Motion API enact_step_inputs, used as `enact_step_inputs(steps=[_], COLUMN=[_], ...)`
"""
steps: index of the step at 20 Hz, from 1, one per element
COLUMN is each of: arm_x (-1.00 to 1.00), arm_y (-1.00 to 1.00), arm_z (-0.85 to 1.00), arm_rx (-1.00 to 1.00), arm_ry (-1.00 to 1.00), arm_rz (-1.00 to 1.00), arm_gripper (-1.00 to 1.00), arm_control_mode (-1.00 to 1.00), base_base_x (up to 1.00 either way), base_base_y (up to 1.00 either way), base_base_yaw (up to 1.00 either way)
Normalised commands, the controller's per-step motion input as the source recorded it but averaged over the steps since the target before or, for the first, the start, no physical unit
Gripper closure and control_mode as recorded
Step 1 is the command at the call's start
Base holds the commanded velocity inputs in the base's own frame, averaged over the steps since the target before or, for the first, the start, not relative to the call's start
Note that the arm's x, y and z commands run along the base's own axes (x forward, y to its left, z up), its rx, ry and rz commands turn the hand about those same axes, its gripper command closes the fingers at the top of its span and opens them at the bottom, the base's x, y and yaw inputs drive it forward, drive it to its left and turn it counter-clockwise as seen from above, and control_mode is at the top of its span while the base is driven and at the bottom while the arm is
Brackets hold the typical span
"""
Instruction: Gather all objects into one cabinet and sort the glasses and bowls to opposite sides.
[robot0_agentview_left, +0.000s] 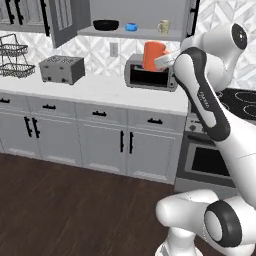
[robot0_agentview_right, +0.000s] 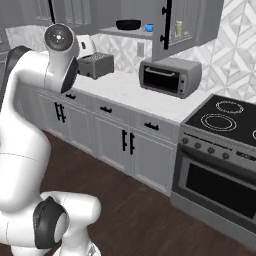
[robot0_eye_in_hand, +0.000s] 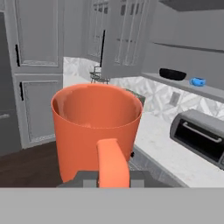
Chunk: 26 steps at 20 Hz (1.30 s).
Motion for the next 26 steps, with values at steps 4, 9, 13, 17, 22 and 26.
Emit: enact_step_inputs(steps=[4,9,13,17,22,26], arm_x=[0.00,0.00,0.00,0.00,0.00,0.00], arm_y=[0.00,0.00,0.00,0.00,0.00,0.00], arm_z=[0.00,0.00,0.00,0.00,0.00,0.00], arm_rx=[0.00,0.00,0.00,0.00,0.00,0.00], arm_ry=[0.00,0.00,0.00,0.00,0.00,0.00], arm_rz=[0.00,0.00,0.00,0.00,0.00,0.00], arm_gripper=[1.00,1.00,1.00,1.00,1.00,1.00], arm_control_mode=[1.00,1.00,1.00,1.00,1.00,1.00], base_base_x=[0.00,0.00,0.02,0.42,0.42,0.57], base_base_y=[0.81,0.68,0.69,0.97,1.00,0.99], base_base_yaw=[-0.60,-0.66,-0.66,-0.36,-0.38,-0.45])
